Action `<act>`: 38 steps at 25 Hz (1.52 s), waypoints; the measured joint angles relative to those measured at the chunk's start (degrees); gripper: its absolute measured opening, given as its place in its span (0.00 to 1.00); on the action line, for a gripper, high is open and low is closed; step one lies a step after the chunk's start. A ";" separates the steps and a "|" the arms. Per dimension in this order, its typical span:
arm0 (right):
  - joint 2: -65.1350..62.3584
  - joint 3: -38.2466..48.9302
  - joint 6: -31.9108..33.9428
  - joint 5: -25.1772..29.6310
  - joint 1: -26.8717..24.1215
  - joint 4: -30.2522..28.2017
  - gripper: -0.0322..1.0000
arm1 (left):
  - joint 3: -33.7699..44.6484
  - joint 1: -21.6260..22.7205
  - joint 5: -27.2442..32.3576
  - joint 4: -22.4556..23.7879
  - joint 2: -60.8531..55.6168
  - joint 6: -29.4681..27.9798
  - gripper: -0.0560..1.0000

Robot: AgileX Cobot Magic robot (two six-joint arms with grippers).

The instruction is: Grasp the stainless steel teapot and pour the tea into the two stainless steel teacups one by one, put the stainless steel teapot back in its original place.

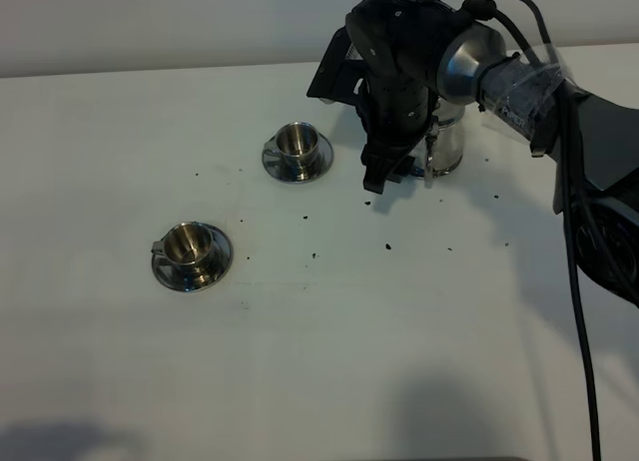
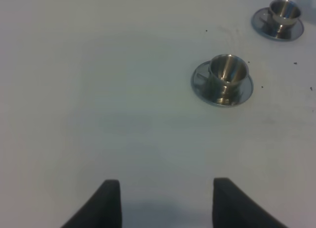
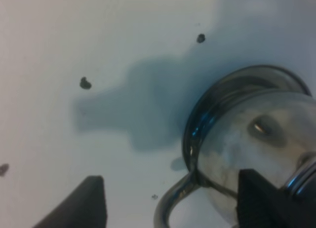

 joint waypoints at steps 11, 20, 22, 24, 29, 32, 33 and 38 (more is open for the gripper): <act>-3.99 8.40 1.81 0.08 -0.07 -1.83 0.56 | 0.00 0.00 0.00 0.00 0.00 0.00 0.48; -6.61 12.45 4.95 -0.06 -0.07 -1.82 0.56 | 0.00 0.00 0.00 0.00 0.00 0.00 0.48; -8.65 15.66 5.88 0.06 -0.07 -1.65 0.56 | 0.00 0.00 0.00 0.00 0.00 0.00 0.48; -10.54 17.34 7.28 0.25 -0.07 -1.65 0.56 | 0.00 0.00 0.00 0.00 0.00 0.00 0.48; -13.73 16.57 13.82 0.22 -0.16 -1.71 0.54 | 0.00 0.00 0.00 0.00 0.00 0.00 0.48; -13.92 14.51 23.72 0.05 -1.01 -0.74 0.54 | 0.00 0.00 0.00 0.00 0.00 0.00 0.48; -13.91 14.19 27.12 0.05 -1.48 0.08 0.53 | 0.00 0.00 0.00 0.00 0.00 0.00 0.48; -13.71 14.13 34.85 0.05 -5.20 5.49 0.53 | 0.00 0.00 0.05 0.00 0.00 -0.13 0.48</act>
